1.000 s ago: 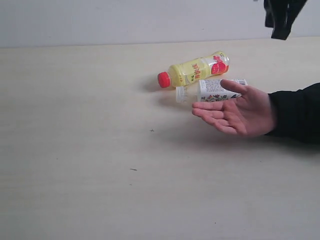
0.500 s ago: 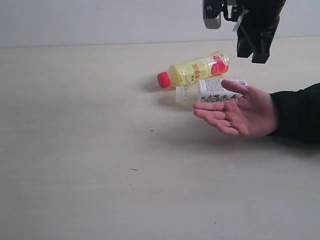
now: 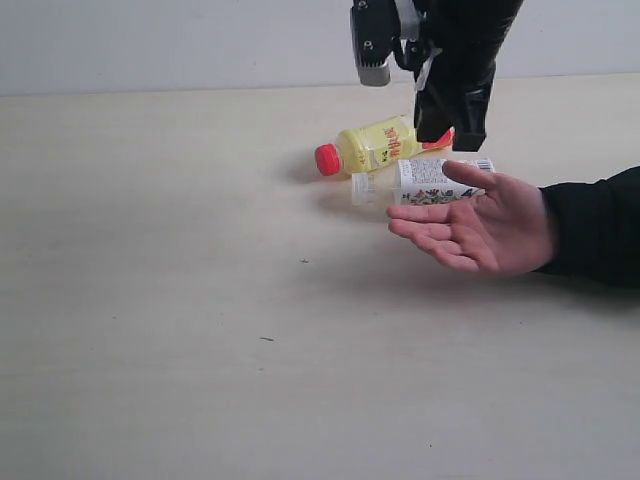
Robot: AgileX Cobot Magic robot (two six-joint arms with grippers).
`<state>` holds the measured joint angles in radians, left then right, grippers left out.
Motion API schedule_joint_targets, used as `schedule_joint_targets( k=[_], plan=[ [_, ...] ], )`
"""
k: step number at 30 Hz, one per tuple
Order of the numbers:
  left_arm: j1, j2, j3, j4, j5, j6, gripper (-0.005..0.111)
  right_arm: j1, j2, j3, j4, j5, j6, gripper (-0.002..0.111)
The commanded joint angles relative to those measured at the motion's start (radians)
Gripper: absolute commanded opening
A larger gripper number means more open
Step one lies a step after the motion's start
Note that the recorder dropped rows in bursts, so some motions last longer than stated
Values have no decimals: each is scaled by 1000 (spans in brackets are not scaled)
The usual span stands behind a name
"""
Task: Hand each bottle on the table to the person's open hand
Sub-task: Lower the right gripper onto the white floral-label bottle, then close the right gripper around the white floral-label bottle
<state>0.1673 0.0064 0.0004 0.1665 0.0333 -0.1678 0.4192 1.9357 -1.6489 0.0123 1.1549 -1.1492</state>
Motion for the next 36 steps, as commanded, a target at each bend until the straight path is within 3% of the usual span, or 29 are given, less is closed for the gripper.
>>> schedule_joint_targets(
  k=[1,6,15,29,36],
  plan=[
    [2,-6,0,6,-4,3,0,6,45,-7,3,-10,-10,31],
    [2,-6,0,6,-4,3,0,6,77,-7,-12,-33,-10,50],
    [2,-6,0,6,-4,3,0,6,87,-7,-23,-107,-8,68],
    [2,-6,0,6,-4,3,0,6,183,-7,-227,-205,101,73],
    [2,-6,0,6,-4,3,0,6,199,-7,-223,-208,106,73]
  ],
)
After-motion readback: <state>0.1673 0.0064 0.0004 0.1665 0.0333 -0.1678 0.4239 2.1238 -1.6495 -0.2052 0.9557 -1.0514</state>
